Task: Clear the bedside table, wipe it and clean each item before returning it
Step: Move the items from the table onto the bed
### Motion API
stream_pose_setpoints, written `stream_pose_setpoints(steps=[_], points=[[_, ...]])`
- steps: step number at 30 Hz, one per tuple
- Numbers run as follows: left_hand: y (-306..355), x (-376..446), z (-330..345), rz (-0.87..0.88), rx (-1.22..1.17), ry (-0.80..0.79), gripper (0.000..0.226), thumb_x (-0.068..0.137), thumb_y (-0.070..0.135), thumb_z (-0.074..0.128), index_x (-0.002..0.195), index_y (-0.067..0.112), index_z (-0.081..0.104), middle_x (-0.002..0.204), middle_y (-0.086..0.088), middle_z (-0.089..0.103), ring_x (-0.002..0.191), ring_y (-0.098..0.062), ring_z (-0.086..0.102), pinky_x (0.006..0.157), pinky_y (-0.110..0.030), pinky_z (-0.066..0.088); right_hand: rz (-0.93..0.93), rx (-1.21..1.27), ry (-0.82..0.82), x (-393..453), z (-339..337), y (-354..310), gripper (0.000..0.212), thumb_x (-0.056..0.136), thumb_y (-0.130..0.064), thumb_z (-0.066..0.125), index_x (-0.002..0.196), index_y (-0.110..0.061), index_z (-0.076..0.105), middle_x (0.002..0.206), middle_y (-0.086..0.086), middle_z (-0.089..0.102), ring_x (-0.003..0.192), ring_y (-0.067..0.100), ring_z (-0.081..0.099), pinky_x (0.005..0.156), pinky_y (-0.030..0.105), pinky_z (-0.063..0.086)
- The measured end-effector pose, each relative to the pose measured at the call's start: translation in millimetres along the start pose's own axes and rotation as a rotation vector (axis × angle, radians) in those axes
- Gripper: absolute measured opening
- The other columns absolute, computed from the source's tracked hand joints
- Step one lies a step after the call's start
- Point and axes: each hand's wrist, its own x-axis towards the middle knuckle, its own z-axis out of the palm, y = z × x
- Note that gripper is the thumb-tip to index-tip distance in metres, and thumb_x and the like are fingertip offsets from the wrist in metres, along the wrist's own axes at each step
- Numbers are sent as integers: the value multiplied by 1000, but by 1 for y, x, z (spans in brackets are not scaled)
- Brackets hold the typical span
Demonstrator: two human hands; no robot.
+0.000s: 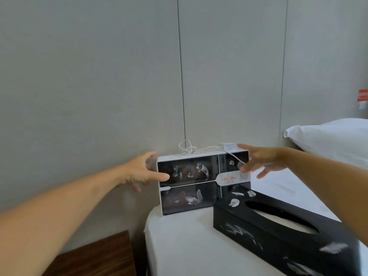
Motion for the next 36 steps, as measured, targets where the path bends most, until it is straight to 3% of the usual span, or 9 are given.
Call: stream_pose_setpoints(steps=[2, 4, 6, 11, 15, 24, 29, 33, 36], points=[[0, -6, -4, 17, 5, 23, 114, 74, 44, 92, 161, 43, 18, 133, -4, 55, 97, -26, 73, 70, -43, 64, -98, -141, 151, -8, 5, -4, 116, 78, -37, 89, 163, -42, 11, 169, 7, 24, 152, 39, 26, 116, 63, 31], [1, -16, -11, 42, -6, 42, 113, 68, 48, 94, 158, 47, 25, 135, -4, 54, 97, -24, 73, 69, -40, 64, -268, -387, 397, -13, 10, -10, 119, 65, -80, 77, 162, -39, 21, 167, 3, 30, 152, 32, 29, 120, 56, 29], [2, -29, -21, 64, -7, 48, 110, 62, 52, 92, 154, 50, 32, 132, -3, 56, 92, -23, 74, 66, -36, 62, -390, -531, 499, -17, 17, -22, 116, 60, -97, 60, 157, -42, 30, 161, 1, 41, 147, 29, 36, 118, 55, 32], [-7, -83, -56, 87, 22, 55, 90, 73, 39, 93, 147, 49, 44, 131, -1, 57, 90, -20, 74, 73, -39, 63, -554, -644, 377, -44, 73, -74, 86, 83, -68, 71, 155, -40, 34, 158, -2, 44, 145, 27, 38, 118, 53, 33], [-42, -160, -100, 34, 90, 58, 83, 72, 39, 94, 142, 48, 51, 126, 1, 61, 103, -23, 74, 74, -36, 64, -657, -692, 240, -61, 152, -125, 83, 84, -64, 71, 155, -40, 35, 155, 1, 46, 143, 27, 39, 118, 48, 35], [-188, -357, -185, -271, 165, 166, 67, 74, 36, 94, 132, 40, 60, 123, -2, 63, 85, -13, 68, 73, -36, 63, -945, -791, -188, -99, 407, -228, 89, 89, -63, 68, 160, -37, 22, 156, 3, 42, 142, 23, 39, 117, 39, 34], [-271, -419, -199, -420, 220, 176, 81, 75, 35, 92, 143, 38, 48, 131, -4, 53, 80, -4, 58, 69, -12, 47, -924, -739, -377, -102, 519, -243, 93, 91, -53, 71, 163, -31, 16, 136, 8, 59, 114, 20, 58, 100, 32, 44], [-311, -431, -192, -477, 86, 124, 89, 85, 26, 86, 153, 38, 29, 112, 6, 48, 104, -10, 56, 68, -7, 45, -793, -605, -428, -85, 565, -243, 96, 90, -61, 68, 163, -36, 10, 102, -5, 62, 90, 10, 64, 84, 27, 49], [-336, -429, -185, -458, -1, 147, 92, 85, 17, 85, 153, 37, 25, 110, 4, 52, 95, -7, 59, 68, -7, 49, -718, -511, -475, -75, 581, -244, 98, 88, -65, 68, 162, -40, 8, 102, -11, 62, 90, 5, 64, 80, 21, 48]])
